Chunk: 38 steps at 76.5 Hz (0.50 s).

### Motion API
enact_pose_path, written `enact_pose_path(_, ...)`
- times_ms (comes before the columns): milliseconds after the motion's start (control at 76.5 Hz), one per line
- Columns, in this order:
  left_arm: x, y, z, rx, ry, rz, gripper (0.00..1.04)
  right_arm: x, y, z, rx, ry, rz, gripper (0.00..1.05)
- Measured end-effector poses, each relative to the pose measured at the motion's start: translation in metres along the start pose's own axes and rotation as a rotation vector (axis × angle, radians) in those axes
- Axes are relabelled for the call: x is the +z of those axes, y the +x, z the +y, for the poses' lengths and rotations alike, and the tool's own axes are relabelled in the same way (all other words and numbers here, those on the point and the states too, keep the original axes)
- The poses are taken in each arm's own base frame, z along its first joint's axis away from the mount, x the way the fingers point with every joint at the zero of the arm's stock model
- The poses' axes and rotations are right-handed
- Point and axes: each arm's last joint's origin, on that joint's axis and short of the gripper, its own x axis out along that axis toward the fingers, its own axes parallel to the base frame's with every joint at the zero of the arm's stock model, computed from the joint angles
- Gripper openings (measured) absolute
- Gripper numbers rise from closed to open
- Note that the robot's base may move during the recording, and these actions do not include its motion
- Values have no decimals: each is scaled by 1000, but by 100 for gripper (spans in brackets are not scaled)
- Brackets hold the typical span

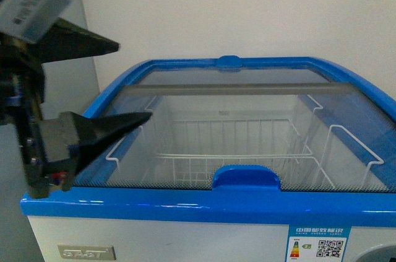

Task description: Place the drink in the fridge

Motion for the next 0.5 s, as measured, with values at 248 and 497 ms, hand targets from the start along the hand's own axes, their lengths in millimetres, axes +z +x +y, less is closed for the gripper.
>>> enact_pose_path(248,12,48,-8,-225,176,-18,97,0,0,0,0,0,0,37)
enact_pose_path(497,17,77,-5,-322,191,40,97,0,0,0,0,0,0,37)
